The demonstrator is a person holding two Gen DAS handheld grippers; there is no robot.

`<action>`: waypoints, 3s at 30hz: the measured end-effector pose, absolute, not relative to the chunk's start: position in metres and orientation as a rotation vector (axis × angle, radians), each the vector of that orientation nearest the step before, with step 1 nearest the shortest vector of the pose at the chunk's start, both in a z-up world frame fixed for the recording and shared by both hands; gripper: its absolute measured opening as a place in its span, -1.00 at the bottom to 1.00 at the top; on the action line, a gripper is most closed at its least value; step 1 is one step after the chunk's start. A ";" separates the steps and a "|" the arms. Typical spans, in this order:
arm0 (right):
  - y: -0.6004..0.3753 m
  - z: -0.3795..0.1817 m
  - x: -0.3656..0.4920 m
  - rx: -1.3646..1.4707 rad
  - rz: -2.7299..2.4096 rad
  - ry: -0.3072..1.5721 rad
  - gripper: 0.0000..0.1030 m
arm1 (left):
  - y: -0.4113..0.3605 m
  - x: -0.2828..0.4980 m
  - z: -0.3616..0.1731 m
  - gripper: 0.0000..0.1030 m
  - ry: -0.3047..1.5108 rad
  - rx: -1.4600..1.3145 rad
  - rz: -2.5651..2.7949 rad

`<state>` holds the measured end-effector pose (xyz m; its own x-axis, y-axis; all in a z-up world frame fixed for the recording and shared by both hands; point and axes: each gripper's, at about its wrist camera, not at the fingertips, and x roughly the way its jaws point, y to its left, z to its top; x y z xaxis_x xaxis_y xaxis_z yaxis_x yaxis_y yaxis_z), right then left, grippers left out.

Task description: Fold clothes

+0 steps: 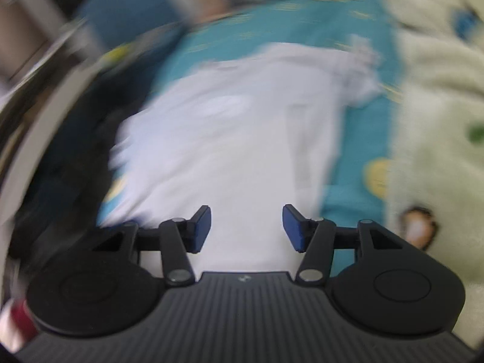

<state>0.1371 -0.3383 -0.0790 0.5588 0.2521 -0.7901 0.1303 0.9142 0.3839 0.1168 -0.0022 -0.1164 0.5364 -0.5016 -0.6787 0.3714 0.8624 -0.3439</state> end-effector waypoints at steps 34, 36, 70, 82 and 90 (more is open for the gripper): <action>-0.375 -0.114 0.149 0.348 -0.117 0.917 -0.87 | 0.009 0.139 -0.117 -0.12 0.862 -0.295 -0.467; -0.371 -0.110 0.139 0.328 -0.081 0.973 -0.84 | 0.009 0.137 -0.115 -0.12 0.855 -0.289 -0.471; -0.270 -0.129 0.059 -0.329 0.460 1.621 -0.80 | 0.019 0.118 -0.100 -0.08 0.819 -0.212 -0.459; -0.357 -0.085 0.180 0.309 0.131 1.072 0.18 | -0.003 0.113 -0.099 0.05 0.799 -0.158 -0.475; -0.423 -0.173 0.281 0.842 -0.292 0.756 0.19 | -0.005 0.136 -0.118 0.06 0.838 -0.186 -0.467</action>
